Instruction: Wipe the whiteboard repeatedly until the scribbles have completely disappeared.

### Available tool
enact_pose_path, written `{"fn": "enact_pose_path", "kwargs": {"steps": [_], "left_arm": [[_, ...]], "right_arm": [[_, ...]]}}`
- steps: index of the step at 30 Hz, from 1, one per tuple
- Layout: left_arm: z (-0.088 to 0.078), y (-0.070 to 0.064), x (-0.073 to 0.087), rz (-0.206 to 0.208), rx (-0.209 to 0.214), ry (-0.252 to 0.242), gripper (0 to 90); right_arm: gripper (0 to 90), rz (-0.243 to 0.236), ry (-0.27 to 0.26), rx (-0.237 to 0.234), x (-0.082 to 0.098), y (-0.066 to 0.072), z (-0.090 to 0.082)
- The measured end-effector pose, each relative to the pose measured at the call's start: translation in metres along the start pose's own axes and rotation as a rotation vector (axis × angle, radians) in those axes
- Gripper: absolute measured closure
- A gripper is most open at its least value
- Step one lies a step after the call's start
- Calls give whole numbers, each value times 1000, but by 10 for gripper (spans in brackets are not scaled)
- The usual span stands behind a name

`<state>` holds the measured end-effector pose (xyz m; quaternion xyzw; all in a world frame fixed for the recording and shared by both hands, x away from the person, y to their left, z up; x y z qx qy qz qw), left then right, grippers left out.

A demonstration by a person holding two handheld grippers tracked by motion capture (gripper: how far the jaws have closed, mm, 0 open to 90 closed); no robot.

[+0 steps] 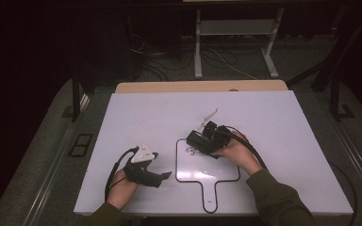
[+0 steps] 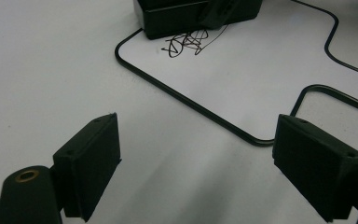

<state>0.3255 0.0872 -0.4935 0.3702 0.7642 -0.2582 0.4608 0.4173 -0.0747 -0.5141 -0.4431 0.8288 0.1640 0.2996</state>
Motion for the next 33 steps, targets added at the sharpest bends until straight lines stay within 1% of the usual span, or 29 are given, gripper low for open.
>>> {"fn": "enact_pose_path", "kwargs": {"steps": [3, 7, 8, 9, 10, 12, 15, 17, 18, 19, 20, 23, 25, 26, 28, 29, 31, 32, 33], "left_arm": [[0, 0, 0, 1, 1, -1, 140], [0, 0, 0, 2, 2, -1, 140], [0, 0, 0, 2, 2, 0, 140], [0, 0, 0, 3, 2, 0, 140], [-1, 0, 0, 6, 2, 3, 140], [-1, 0, 0, 9, 4, 5, 140], [-1, 0, 0, 10, 4, 7, 140], [-1, 0, 0, 10, 3, 7, 140], [-1, 0, 0, 9, 3, 6, 140], [-1, 0, 0, 9, 3, 6, 140], [-1, 0, 0, 9, 3, 6, 140], [-1, 0, 0, 8, 3, 6, 140], [-1, 0, 0, 10, 3, 6, 140], [-1, 0, 0, 10, 3, 6, 140], [-1, 0, 0, 10, 3, 6, 140], [-1, 0, 0, 10, 2, 5, 140], [-1, 0, 0, 10, 2, 6, 140], [-1, 0, 0, 10, 2, 6, 140], [-1, 0, 0, 10, 3, 6, 140]], "right_arm": [[388, -19, 5, 4, -5, 3, 5], [388, -31, 2, -8, -12, 11, 10], [389, -46, 2, -5, -13, 11, 12], [388, -44, 0, -16, -16, 16, 13], [388, -59, 2, -12, -17, 17, 14], [388, -68, -1, -29, -20, 24, 17], [389, -97, 1, -36, -22, 29, 19], [388, -97, -1, -34, -22, 29, 19], [388, -80, -3, -37, -22, 28, 19], [388, -75, 0, -27, -22, 24, 18], [388, -81, 3, -2, -22, 18, 18], [388, -46, 8, 35, -19, 5, 15], [388, -32, 8, 41, -18, 0, 14], [388, -26, 10, 38, -17, -1, 14], [388, -35, 9, 34, -18, 1, 14], [388, -39, 10, 29, -18, 3, 15], [387, -35, 3, 6, -19, 10, 16], [388, -48, 3, 7, -19, 10, 17], [388, -50, 1, 0, -20, 13, 17]]}}
Point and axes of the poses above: each handheld gripper's, and its own axes: z roughly forward along the jaws, x roughly out of its underside, y roughly to its left, the point moved 10 cm from there along z, roughly forward along the jaws, and after that the axes turned 11 degrees about -y, right-handed, at the moved point
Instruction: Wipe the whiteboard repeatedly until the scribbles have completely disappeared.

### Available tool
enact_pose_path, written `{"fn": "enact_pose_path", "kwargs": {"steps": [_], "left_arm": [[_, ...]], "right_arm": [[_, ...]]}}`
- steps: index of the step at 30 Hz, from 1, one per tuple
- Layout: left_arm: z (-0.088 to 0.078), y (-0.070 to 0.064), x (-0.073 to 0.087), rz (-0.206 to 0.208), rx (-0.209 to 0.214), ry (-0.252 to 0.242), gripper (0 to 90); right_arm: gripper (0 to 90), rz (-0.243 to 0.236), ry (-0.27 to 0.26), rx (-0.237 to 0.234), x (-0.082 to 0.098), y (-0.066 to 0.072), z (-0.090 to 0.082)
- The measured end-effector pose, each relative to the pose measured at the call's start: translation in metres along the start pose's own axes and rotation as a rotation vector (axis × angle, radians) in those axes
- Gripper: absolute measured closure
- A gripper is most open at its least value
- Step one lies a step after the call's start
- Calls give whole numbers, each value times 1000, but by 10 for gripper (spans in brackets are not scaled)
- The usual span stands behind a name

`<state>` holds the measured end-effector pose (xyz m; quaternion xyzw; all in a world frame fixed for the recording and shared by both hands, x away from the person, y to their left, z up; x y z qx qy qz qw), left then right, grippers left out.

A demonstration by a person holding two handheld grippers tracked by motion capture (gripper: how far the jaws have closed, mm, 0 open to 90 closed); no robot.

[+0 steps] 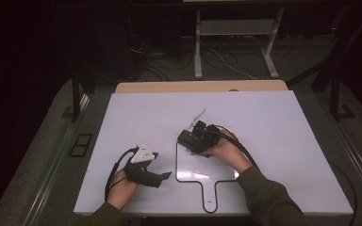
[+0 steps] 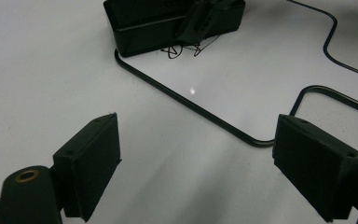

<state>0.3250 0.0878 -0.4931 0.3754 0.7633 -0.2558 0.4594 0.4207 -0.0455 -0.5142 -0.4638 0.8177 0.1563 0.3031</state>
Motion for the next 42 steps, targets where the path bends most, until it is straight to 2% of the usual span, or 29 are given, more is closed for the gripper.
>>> {"fn": "enact_pose_path", "kwargs": {"steps": [4, 8, 9, 11, 16, 17, 18, 19, 21, 23, 28, 29, 31, 33, 35, 37, 39, 42], "left_arm": [[0, 0, 0, 1, 0, 0, 140], [0, 0, 0, 2, 1, 0, 140], [0, 0, 0, 2, 1, 0, 140], [0, 0, 0, 4, 1, 0, 140], [0, 0, 0, 4, 1, -1, 140], [0, 0, 0, 2, 0, -2, 140], [0, 0, 0, 2, 1, -1, 140], [0, 0, 0, 1, 1, 0, 140], [1, -1, -1, -6, 0, -5, 140], [0, 0, 0, 10, 4, 6, 140], [0, 0, 0, 10, 3, 4, 140], [0, 0, 0, 13, 4, 5, 140], [0, 0, 0, 12, 4, 4, 140], [-1, 0, 0, 12, 4, 4, 140], [0, 0, -1, 4, 1, -3, 140], [0, 0, 0, 10, 6, 6, 140], [0, 0, 0, 9, 6, 4, 140], [0, 0, 0, 9, 5, 4, 140]], "right_arm": [[387, -20, -1, -28, -2, 11, 1], [387, -35, -5, -36, -2, 14, 1], [387, -43, -7, -36, -2, 13, 1], [387, -22, -10, -27, -2, 10, 1], [387, 4, 6, 26, 3, -9, -3], [387, 20, 8, 22, 4, -9, -4], [387, 11, 11, 30, 5, -12, -4], [387, 23, 7, 13, 5, -9, -5], [387, 12, 3, 3, 5, -5, -4], [387, -4, -1, -15, 5, 3, -4], [387, -45, -7, -78, 4, 23, -4], [387, -49, -6, -80, 4, 24, -5], [387, -26, -14, -87, 4, 22, -4], [387, -22, -12, -68, 5, 14, -5], [387, 10, -16, -66, 6, 8, -5], [388, 47, -24, -87, 6, 7, -5], [387, 38, -19, -78, 6, 8, -5], [388, 13, -21, -103, 4, 19, -4]]}}
Point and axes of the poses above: each handheld gripper's, and its own axes: z roughly forward along the jaws, x roughly out of its underside, y roughly to its left, the point moved 10 cm from there along z, roughly forward along the jaws, and after that the axes turned 11 degrees about -y, right-handed, at the moved point
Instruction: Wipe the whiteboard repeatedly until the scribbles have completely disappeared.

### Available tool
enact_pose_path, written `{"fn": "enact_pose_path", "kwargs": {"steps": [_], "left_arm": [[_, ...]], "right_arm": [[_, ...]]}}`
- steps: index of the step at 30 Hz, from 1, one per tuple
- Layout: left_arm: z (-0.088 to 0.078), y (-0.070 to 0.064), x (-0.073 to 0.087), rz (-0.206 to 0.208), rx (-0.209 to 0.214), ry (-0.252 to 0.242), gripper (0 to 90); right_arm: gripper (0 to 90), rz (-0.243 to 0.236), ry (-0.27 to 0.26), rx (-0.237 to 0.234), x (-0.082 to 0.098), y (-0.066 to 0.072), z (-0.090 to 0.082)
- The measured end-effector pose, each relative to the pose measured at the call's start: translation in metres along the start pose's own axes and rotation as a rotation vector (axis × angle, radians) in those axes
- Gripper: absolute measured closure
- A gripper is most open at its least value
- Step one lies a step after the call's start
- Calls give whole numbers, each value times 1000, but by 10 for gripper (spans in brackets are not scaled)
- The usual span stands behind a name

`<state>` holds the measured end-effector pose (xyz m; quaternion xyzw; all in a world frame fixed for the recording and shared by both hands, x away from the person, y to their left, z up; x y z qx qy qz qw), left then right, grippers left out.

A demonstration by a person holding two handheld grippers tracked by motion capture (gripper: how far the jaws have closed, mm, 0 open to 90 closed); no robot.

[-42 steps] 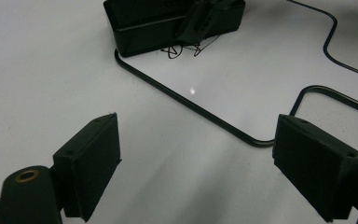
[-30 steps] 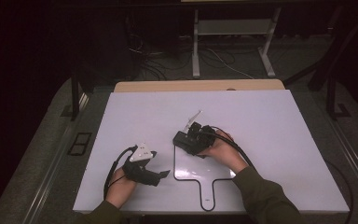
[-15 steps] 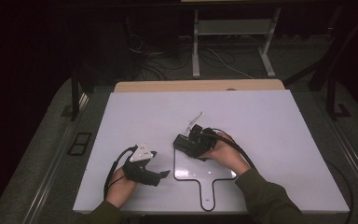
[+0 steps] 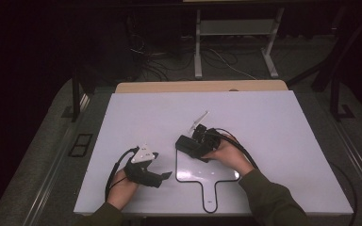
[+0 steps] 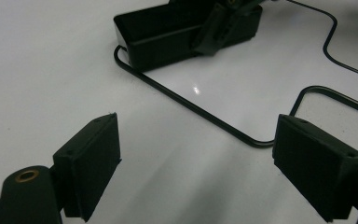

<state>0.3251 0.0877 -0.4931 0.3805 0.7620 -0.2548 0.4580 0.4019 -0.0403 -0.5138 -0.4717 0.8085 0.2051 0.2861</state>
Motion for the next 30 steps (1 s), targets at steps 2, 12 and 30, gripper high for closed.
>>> {"fn": "enact_pose_path", "kwargs": {"steps": [2, 12, 30], "left_arm": [[0, 0, 0, 3, -2, 0, 140], [0, 0, 0, -8, -7, -5, 140], [-1, 1, 0, 9, -6, 8, 140]], "right_arm": [[388, -13, 0, -14, -2, 8, 2], [388, 36, 20, 62, 4, -24, -6], [388, -46, 27, 5, -8, 7, 7]]}}
Point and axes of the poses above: each handheld gripper's, and its own axes: z roughly forward along the jaws, x roughly out of its underside, y roughly to its left, the point moved 10 cm from there along z, roughly forward along the jaws, and after that the axes turned 11 degrees about -y, right-handed, at the moved point
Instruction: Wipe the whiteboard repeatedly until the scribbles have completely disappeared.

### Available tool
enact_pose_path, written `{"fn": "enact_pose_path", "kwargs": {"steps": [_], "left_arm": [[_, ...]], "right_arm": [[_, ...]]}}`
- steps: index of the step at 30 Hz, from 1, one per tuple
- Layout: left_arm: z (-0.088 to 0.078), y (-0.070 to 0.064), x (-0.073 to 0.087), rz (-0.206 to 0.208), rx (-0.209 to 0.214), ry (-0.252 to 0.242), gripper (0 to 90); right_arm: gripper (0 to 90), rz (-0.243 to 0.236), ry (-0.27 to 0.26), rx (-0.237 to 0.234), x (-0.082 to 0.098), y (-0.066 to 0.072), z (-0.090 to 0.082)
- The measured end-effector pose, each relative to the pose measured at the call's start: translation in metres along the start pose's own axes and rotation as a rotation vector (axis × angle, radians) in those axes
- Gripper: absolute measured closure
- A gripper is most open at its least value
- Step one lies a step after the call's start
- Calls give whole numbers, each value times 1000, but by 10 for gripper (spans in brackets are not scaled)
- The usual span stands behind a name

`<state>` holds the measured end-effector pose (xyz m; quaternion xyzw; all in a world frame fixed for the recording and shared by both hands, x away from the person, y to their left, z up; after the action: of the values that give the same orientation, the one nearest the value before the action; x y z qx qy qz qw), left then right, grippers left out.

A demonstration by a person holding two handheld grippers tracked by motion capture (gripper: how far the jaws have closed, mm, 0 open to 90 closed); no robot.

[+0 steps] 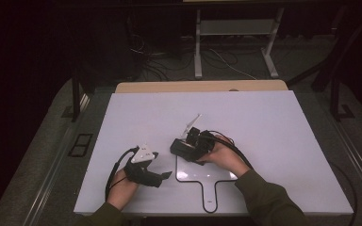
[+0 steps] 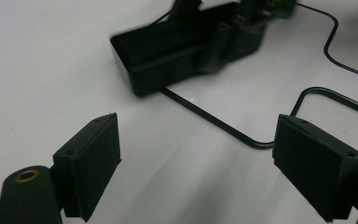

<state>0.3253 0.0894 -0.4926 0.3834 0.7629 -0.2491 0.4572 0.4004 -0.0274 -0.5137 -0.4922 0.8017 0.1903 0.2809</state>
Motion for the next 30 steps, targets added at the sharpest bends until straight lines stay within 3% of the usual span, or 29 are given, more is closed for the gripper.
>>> {"fn": "enact_pose_path", "kwargs": {"steps": [3, 5, 9, 10, 13, 17, 23, 28, 30], "left_arm": [[1, 0, -1, -15, -5, -13, 140], [0, 1, 1, -3, 1, 2, 140], [0, 1, 0, 2, 1, -1, 140], [1, 0, -1, -13, -3, -16, 140], [0, -1, -1, -10, -2, -14, 140], [1, 0, -1, -12, -6, -16, 140], [-1, 1, 0, 3, -1, -1, 140], [1, 0, -1, -12, -7, -16, 140], [-1, 1, 0, 4, -2, -3, 140]], "right_arm": [[388, 34, 7, 66, -2, -22, 1], [389, 40, 11, 78, -2, -27, 1], [387, 15, 14, 62, -3, -16, 2], [386, 2, 17, 55, -4, -13, 2], [385, 5, 13, 39, -4, -8, 3], [383, -9, 14, 46, -4, -11, 3], [381, 9, 9, 32, -4, -10, 3], [380, 10, 2, 30, -5, -11, 0], [385, 2, 0, 34, -5, -13, -2]]}}
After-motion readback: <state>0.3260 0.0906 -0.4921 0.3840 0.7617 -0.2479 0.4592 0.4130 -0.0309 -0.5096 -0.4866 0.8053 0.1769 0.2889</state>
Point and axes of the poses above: each handheld gripper's, and its own axes: z roughly forward along the jaws, x roughly out of its underside, y roughly to its left, the point moved 10 cm from there along z, roughly forward along the jaws, and after that the axes turned 11 degrees about -y, right-handed, at the moved point
